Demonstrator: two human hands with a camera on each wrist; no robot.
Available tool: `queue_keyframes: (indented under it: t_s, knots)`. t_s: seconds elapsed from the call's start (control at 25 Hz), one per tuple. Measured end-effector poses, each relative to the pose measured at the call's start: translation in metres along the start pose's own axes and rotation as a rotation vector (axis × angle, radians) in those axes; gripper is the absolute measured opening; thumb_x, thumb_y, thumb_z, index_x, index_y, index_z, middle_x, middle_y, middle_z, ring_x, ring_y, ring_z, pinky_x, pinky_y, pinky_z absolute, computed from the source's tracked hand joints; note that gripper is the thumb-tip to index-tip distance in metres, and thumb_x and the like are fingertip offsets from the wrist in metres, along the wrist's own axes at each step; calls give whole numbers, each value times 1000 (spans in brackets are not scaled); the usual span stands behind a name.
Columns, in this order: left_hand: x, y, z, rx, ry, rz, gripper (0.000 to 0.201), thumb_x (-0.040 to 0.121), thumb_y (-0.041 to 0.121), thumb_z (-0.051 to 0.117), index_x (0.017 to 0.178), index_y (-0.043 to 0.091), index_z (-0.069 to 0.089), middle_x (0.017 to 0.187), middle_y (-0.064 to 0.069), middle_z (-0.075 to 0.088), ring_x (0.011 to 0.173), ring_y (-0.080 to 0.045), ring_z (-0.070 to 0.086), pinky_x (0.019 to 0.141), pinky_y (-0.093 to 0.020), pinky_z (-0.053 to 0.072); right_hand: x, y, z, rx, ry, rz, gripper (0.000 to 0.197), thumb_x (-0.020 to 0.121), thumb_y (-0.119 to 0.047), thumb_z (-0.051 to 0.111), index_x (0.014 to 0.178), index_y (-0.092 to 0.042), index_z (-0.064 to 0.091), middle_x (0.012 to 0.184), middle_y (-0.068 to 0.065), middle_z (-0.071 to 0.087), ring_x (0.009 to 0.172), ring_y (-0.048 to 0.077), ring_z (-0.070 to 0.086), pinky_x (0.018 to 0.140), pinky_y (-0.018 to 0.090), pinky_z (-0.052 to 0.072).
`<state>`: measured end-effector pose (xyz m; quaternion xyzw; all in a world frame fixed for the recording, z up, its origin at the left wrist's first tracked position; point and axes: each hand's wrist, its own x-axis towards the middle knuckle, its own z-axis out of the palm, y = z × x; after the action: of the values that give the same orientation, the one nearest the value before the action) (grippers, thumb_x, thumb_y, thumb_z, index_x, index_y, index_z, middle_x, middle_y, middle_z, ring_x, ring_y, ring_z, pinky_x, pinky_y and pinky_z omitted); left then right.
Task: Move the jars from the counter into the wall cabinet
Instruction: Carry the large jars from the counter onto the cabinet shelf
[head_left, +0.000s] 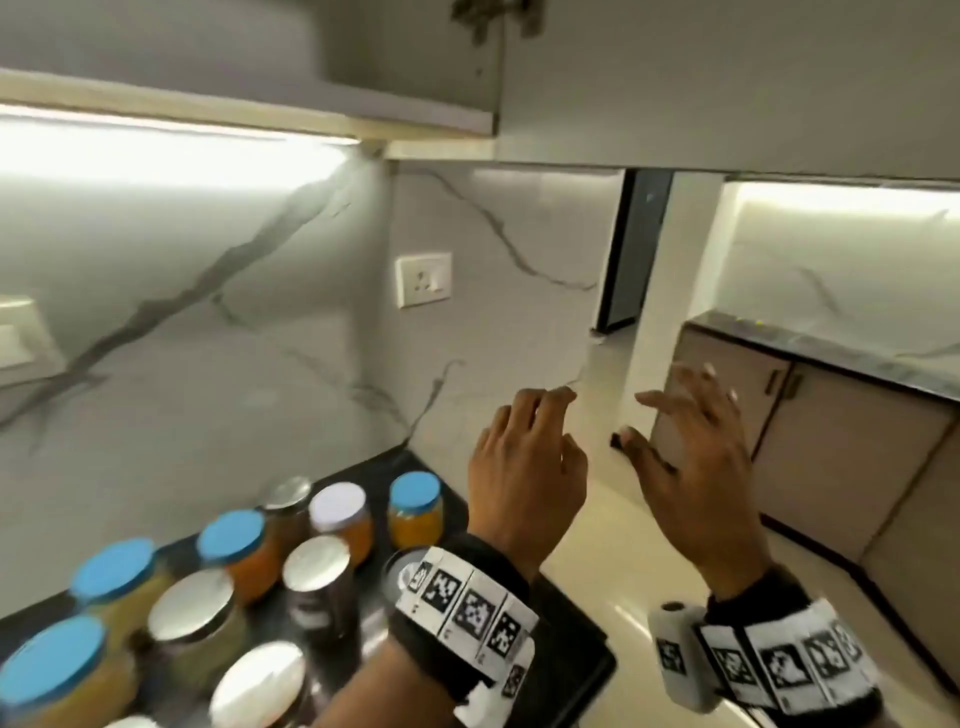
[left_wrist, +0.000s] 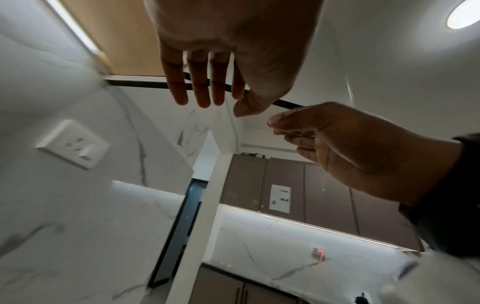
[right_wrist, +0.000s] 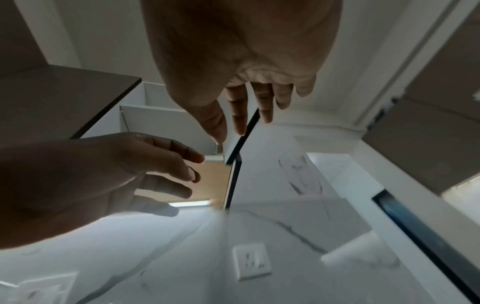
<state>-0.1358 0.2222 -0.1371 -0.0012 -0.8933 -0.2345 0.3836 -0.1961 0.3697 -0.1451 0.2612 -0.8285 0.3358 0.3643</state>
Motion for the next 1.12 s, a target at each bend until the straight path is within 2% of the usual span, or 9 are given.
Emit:
queue_keyframes:
  t_s: [0.16, 0.24, 0.32, 0.48, 0.6, 0.76, 0.84, 0.96, 1.12]
  knots:
    - [-67, -58, -26, -34, -25, -221, 17, 85, 23, 58, 102, 27, 54, 100, 10, 59, 87, -6, 57, 72, -16, 42, -65, -40, 53, 284, -91, 61, 12, 82, -23, 62, 84, -12, 67, 109, 2, 66, 112, 18, 58, 99, 26, 43]
    - [-104, -86, -40, -40, -37, -320, 11, 86, 26, 58, 93, 29, 50, 91, 12, 57, 80, -4, 55, 70, -16, 45, -87, -55, 76, 357, -146, 73, 8, 82, -18, 65, 82, -10, 67, 99, 2, 67, 98, 13, 60, 90, 8, 41]
    - [-140, -109, -54, -32, -23, -422, 11, 85, 27, 58, 88, 31, 48, 83, 13, 55, 74, -4, 54, 65, -16, 45, -103, -64, 94, 402, -220, 97, 2, 83, -11, 68, 83, -10, 67, 97, 0, 66, 93, 9, 59, 86, 2, 38]
    - [-191, -137, -68, -19, 23, -617, 14, 83, 15, 64, 83, 25, 55, 76, 9, 58, 69, -5, 55, 62, -23, 46, -122, -71, 127, 470, -399, 184, 5, 83, -10, 68, 86, -13, 66, 98, -2, 64, 93, 4, 59, 82, 3, 41]
    - [-207, -143, -64, 24, 39, -663, 13, 83, 14, 65, 84, 22, 56, 79, 7, 60, 71, -6, 56, 64, -24, 48, -134, -68, 152, 497, -460, 222, 6, 83, -9, 68, 87, -14, 66, 100, 1, 64, 93, 4, 59, 80, 2, 42]
    - [-214, -149, -51, 146, 125, -744, 23, 78, 14, 71, 95, 18, 56, 98, -1, 57, 87, -14, 57, 71, -20, 46, -137, -58, 178, 510, -512, 289, 15, 83, -10, 68, 96, -17, 64, 113, 0, 59, 104, 9, 56, 90, 24, 51]
    - [-219, -153, -43, 227, 139, -869, 35, 76, 20, 73, 106, 17, 55, 111, -5, 53, 99, -19, 55, 75, -22, 44, -135, -47, 189, 544, -570, 338, 35, 81, -11, 70, 113, -17, 58, 121, 0, 54, 110, 10, 53, 93, 27, 50]
    - [-223, -154, -28, 312, 159, -1035, 55, 75, 35, 72, 122, 21, 46, 130, -5, 40, 116, -22, 46, 83, -28, 46, -132, -29, 209, 701, -788, 411, 73, 77, -8, 75, 138, -20, 37, 136, 0, 46, 123, 13, 47, 101, 30, 43]
    - [-226, -157, -8, 194, 218, -1155, 94, 70, 41, 76, 142, 30, 18, 149, 1, 21, 135, -19, 30, 98, -28, 34, -134, -14, 228, 780, -975, 399, 98, 71, -3, 79, 147, -24, 20, 146, -3, 36, 133, 13, 36, 110, 34, 33]
